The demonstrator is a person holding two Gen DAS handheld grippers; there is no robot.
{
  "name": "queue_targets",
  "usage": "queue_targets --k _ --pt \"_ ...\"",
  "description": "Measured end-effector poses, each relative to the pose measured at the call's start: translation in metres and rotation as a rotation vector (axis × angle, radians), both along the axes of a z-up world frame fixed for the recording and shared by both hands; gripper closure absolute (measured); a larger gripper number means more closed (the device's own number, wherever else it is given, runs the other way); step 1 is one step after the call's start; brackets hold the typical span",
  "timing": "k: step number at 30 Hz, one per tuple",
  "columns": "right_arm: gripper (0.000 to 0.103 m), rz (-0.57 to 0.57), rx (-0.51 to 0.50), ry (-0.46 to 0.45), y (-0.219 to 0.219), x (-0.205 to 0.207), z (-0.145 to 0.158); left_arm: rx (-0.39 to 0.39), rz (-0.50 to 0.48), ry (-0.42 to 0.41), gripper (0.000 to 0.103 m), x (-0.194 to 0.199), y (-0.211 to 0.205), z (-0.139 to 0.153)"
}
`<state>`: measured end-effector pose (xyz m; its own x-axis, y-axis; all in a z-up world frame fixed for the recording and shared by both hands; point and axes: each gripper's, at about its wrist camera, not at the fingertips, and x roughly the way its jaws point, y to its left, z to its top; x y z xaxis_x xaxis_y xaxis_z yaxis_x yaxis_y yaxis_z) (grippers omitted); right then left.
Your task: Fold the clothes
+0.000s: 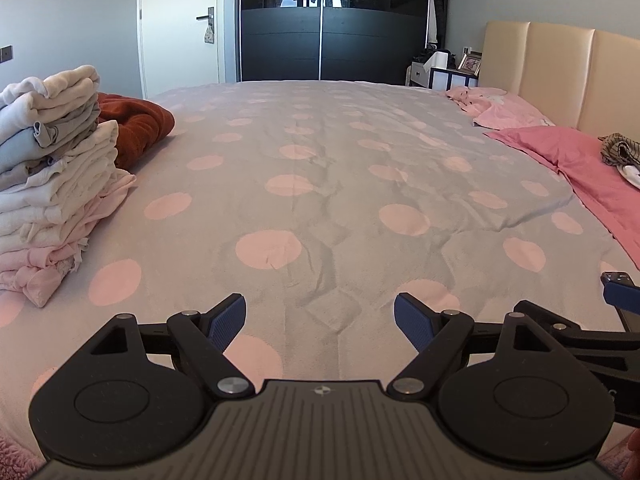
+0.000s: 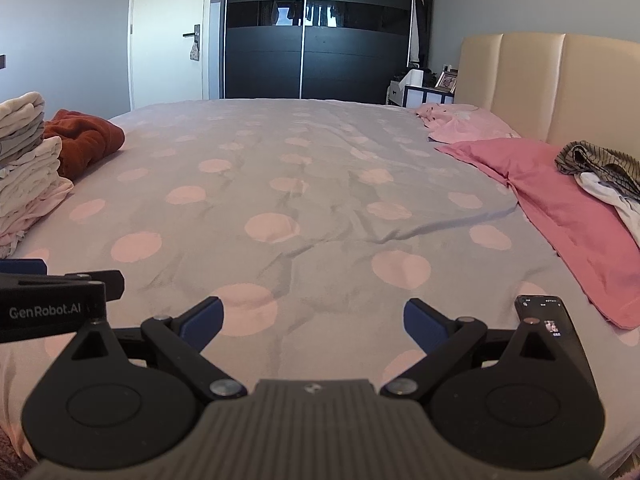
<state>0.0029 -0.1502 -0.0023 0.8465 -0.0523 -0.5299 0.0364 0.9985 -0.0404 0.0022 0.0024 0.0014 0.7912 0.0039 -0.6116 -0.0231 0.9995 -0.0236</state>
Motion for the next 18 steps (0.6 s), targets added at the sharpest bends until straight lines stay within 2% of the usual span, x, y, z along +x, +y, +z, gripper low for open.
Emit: queue_targets --k 18 --pt "0.004 -0.012 -0.011 0.021 0.0035 0.0052 -0.0062 0.009 -0.005 0.014 0.021 0.0011 0.0001 -0.0025"
